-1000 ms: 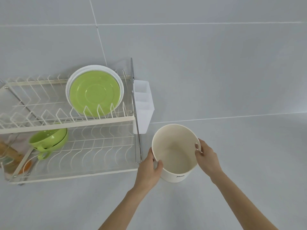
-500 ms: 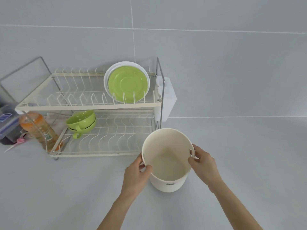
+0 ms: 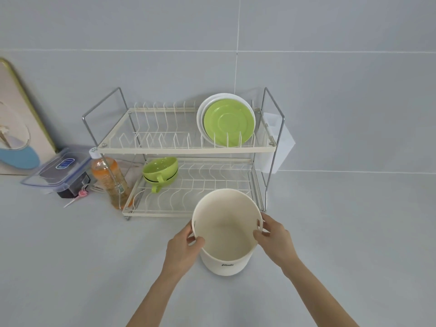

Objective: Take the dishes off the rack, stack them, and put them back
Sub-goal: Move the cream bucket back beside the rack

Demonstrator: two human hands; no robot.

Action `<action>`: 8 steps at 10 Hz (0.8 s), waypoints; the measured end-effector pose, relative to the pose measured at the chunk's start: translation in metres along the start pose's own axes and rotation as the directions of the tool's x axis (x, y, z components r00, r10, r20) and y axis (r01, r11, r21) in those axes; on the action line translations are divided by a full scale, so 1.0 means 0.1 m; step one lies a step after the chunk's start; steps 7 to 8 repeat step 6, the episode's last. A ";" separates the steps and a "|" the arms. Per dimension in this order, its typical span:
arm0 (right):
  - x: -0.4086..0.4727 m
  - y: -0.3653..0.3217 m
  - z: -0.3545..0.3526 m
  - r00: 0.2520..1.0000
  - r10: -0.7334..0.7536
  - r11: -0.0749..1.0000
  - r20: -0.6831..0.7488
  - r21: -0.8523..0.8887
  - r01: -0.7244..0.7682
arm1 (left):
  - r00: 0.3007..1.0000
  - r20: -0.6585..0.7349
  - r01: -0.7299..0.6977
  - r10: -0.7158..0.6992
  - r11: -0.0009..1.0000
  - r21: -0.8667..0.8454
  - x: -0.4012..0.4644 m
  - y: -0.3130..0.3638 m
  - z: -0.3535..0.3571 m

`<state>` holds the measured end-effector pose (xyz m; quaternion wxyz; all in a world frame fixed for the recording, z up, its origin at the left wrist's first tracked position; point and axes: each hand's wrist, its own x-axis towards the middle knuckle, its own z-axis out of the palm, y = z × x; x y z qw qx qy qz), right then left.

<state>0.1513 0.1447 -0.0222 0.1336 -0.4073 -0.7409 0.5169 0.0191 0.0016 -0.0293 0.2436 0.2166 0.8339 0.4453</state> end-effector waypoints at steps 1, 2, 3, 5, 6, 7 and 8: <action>0.01 -0.01 0.12 1.000 0.014 1.000 0.001 0.000 -0.014 | 0.999 0.033 0.008 -0.008 1.000 -0.003 0.06 -0.07 -0.08; -0.01 -0.02 0.17 1.000 0.011 1.000 -0.001 0.000 -0.011 | 0.999 0.052 0.012 -0.011 1.000 -0.020 0.10 -0.13 -0.12; -0.03 0.02 0.20 1.000 0.010 1.000 -0.017 -0.011 -0.010 | 0.997 0.075 -0.008 0.011 0.999 -0.039 0.12 -0.21 -0.12; -0.05 0.01 0.20 1.000 0.027 0.996 0.007 -0.081 -0.026 | 0.986 0.164 -0.036 0.041 0.999 -0.031 0.12 -0.28 -0.16; -0.03 -0.04 0.17 1.000 -0.004 0.991 0.008 -0.131 0.005 | 0.989 0.121 -0.084 0.084 0.996 0.000 0.15 -0.26 -0.20; -0.03 -0.04 0.17 1.000 -0.004 0.991 0.008 -0.131 0.005 | 0.989 0.121 -0.084 0.084 0.996 0.000 0.15 -0.26 -0.20; -0.03 -0.04 0.17 1.000 -0.004 0.991 0.008 -0.131 0.005 | 0.989 0.121 -0.084 0.084 0.996 0.000 0.15 -0.26 -0.20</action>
